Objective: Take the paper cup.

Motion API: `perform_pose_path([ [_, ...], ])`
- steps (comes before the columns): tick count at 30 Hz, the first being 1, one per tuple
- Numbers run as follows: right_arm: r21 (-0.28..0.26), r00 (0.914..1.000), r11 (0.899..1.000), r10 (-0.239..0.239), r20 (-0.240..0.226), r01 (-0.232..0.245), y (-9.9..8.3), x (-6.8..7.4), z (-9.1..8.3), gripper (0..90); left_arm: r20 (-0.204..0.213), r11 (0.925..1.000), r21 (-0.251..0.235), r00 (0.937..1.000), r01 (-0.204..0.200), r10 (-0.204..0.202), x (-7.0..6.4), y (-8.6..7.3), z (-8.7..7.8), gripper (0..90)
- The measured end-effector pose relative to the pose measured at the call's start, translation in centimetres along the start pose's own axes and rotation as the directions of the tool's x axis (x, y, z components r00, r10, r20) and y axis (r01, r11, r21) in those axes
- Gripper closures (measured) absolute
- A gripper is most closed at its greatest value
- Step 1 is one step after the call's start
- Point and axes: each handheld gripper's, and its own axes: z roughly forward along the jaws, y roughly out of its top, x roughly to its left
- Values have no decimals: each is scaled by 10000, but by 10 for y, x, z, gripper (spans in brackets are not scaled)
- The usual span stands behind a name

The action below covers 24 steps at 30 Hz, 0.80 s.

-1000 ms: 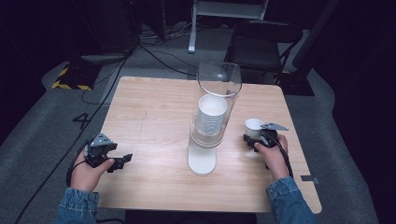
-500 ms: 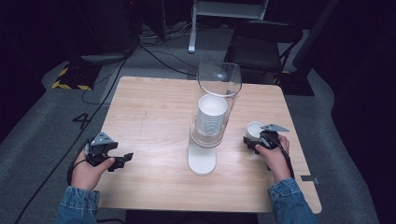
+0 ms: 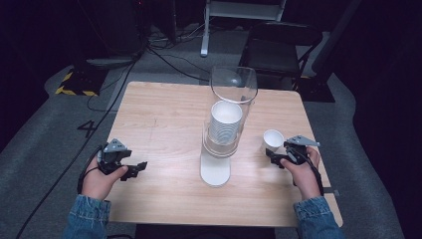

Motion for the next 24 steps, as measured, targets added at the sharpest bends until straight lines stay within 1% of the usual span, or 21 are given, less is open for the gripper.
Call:
perform_pose_path([
  [1,-215,9999,9998,23,-136,-26,2,3,-9,160,2,10000,-2,10000,-35,35,-1,0,0,217],
  [4,-455,9992,9988,-200,-342,185,6,8,-20,161,9,9999,60,10000,-99,99,-2,0,-1,217],
  [5,-498,9987,9985,-249,-434,228,7,10,-23,161,97,9998,122,9998,-160,158,-3,-2,1,217],
  [7,-521,9984,9983,-273,-505,247,8,12,-26,161,78,9997,190,9998,-180,179,-3,-3,1,218],
  [8,-582,9973,9979,-306,-671,267,9,16,-31,162,88,9996,240,9998,-175,173,-5,-4,2,217],
  [11,-631,9937,9976,-335,-1074,268,10,24,-37,162,142,9995,225,9997,-223,220,-8,-6,3,217],
  [12,-631,9937,9976,-335,-1074,268,10,24,-37,162,142,9995,225,9997,-223,220,-8,-6,3,216],
  [13,-700,9897,9966,-528,-1332,437,10,30,-39,165,310,9998,104,9994,-154,151,-12,-8,5,217],
  [14,-720,9869,9964,-552,-1514,447,10,34,-40,166,459,9998,76,9988,-169,166,-13,-9,6,219],
  [17,-658,9733,9953,-830,-2140,704,10,44,-42,188,649,9996,78,9975,-286,280,-19,-10,7,221],
  [18,-653,9689,9946,-937,-2290,807,10,47,-43,187,670,9994,55,9972,-344,340,-21,-10,8,221],
  [19,-653,9689,9946,-937,-2290,807,10,47,-43,187,670,9994,55,9972,-344,340,-21,-10,8,221],
  [20,-674,9599,9922,-1190,-2538,1052,9,54,-44,187,737,9993,90,9966,-377,369,-23,-8,8,220],
  [22,-699,9518,9897,-1396,-2732,1251,9,62,-44,187,774,9990,79,9961,-443,436,-24,-8,9,219],
  [23,-699,9518,9897,-1396,-2732,1251,9,62,-44,187,774,9990,79,9961,-443,436,-24,-8,9,219],
  [24,-799,9431,9858,-1648,-2888,1478,8,70,-44,188,815,9985,162,9954,-524,509,-24,-8,10,219],
])
